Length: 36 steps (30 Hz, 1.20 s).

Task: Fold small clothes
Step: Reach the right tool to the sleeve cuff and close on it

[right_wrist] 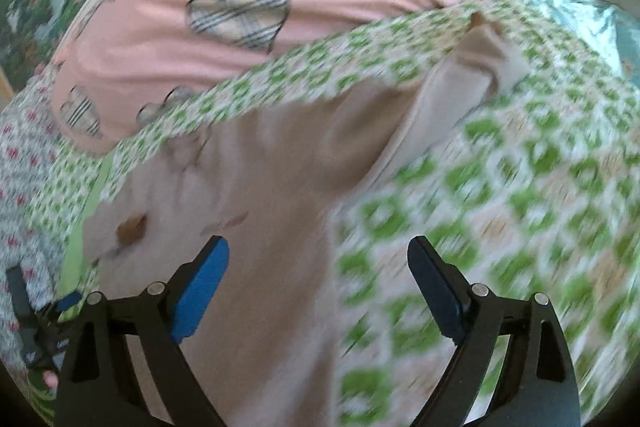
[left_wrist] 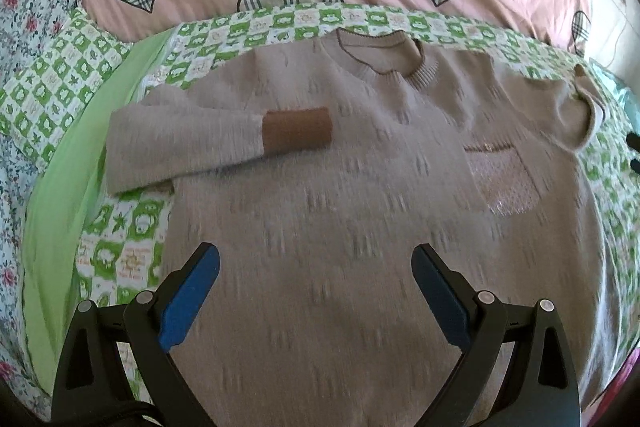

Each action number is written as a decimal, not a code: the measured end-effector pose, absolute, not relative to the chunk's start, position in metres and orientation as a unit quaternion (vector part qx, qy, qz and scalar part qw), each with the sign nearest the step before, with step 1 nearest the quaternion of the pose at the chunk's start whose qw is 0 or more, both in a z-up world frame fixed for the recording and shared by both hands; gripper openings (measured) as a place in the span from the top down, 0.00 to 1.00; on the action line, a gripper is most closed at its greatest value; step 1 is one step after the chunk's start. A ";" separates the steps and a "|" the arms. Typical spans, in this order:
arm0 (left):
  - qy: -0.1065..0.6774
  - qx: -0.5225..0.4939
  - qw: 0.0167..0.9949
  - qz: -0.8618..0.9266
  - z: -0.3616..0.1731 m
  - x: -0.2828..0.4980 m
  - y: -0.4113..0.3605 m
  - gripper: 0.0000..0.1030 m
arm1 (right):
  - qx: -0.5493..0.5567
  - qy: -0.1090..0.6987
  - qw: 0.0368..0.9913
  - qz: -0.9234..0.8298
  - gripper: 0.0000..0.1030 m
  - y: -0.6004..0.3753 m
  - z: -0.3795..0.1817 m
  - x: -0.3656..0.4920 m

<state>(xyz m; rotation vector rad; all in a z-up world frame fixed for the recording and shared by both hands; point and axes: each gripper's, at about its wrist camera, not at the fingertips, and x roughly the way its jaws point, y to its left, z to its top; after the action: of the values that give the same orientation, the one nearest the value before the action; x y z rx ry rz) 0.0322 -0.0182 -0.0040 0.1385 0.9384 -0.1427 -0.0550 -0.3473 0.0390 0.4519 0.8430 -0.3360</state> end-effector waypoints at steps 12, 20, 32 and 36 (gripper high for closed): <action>0.479 0.055 0.874 -0.066 -0.025 0.066 -0.028 0.06 | 0.242 0.369 0.858 -0.264 0.26 -0.523 0.045 0.052; 0.503 0.053 0.860 -0.060 -0.048 0.085 -0.032 0.06 | 0.221 0.439 0.805 -0.334 0.27 -0.593 0.004 0.106; 0.506 0.036 0.859 -0.068 -0.050 0.089 -0.031 0.06 | 0.230 0.392 0.831 -0.320 0.92 -0.586 0.020 0.087; 0.497 0.025 0.864 -0.072 -0.042 0.084 -0.026 0.06 | 0.244 0.363 0.866 -0.241 0.92 -0.533 0.043 0.081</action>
<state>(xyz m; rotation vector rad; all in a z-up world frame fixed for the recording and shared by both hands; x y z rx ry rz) 0.0839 -0.0261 -0.0420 0.0531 1.0418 -0.1503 0.0807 -0.5334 0.0429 0.5113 0.7608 -0.5042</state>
